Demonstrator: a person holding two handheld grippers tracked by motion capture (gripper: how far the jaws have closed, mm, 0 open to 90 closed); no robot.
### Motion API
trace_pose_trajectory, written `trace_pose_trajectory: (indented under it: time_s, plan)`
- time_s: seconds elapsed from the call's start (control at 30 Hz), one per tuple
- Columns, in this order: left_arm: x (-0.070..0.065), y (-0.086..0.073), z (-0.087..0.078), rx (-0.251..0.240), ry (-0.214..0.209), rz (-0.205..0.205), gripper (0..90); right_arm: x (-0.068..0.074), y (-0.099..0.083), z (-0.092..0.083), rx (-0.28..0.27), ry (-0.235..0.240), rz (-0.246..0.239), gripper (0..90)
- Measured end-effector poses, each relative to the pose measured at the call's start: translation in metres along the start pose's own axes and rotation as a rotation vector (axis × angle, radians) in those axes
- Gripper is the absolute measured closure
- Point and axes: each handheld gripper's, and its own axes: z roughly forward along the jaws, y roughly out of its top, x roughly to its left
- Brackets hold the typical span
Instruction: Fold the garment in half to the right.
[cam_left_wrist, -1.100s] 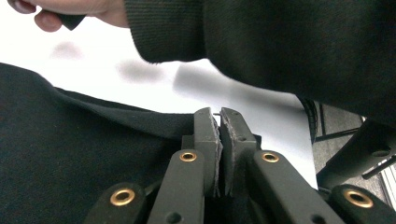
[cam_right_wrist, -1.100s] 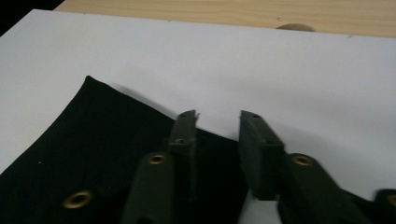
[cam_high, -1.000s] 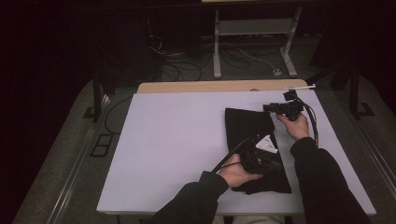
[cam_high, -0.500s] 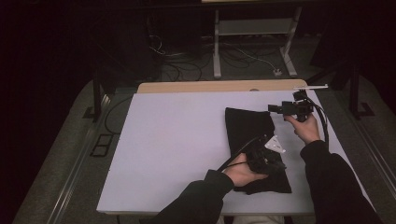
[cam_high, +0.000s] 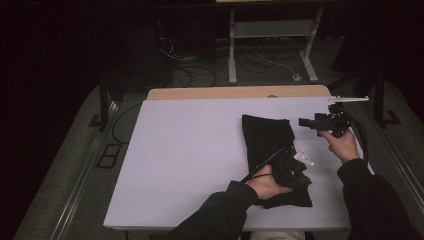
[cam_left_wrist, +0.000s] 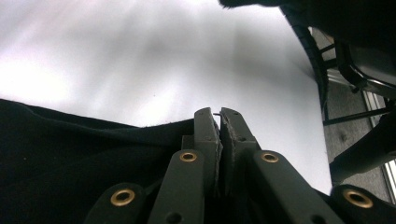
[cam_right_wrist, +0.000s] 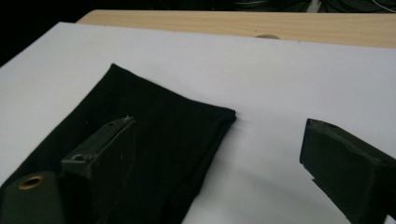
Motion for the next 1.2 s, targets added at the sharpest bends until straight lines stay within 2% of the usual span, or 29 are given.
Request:
trace_pose_trajectory:
  time_s: [0.2, 0.33, 0.4, 0.6, 0.7, 0.77, 0.87, 1.2]
  plan:
    - [0.0, -0.002, 0.006, 0.042, -0.004, -0.011, 84.5, 0.004, -0.009, -0.011, -0.003, -0.003, -0.008, 4.0]
    - [0.0, -0.002, 0.008, 0.051, -0.013, -0.027, 83.8, 0.007, -0.015, -0.017, -0.014, 0.001, -0.013, 3.9]
    - [-0.001, -0.002, 0.009, 0.065, -0.015, -0.018, 83.8, 0.007, -0.018, -0.02, -0.012, -0.002, -0.016, 3.2]
    - [0.0, -0.002, 0.011, 0.073, -0.017, -0.018, 83.8, 0.006, -0.027, -0.025, -0.019, -0.012, -0.015, 1.1]
    - [0.002, -0.002, 0.011, 0.07, -0.033, -0.038, 82.1, 0.007, -0.029, -0.029, -0.018, -0.023, -0.025, 0.0]
    - [0.003, -0.002, 0.011, 0.064, -0.064, -0.044, 76.5, 0.008, -0.03, -0.031, -0.024, -0.02, -0.019, 0.0]
    - [0.002, -0.001, 0.007, 0.059, -0.082, -0.035, 66.8, 0.007, -0.032, -0.035, -0.034, -0.021, -0.017, 0.0]
    - [0.007, 0.002, -0.016, -0.016, -0.061, -0.048, 44.5, 0.003, -0.034, -0.042, -0.056, -0.022, 0.0, 0.0]
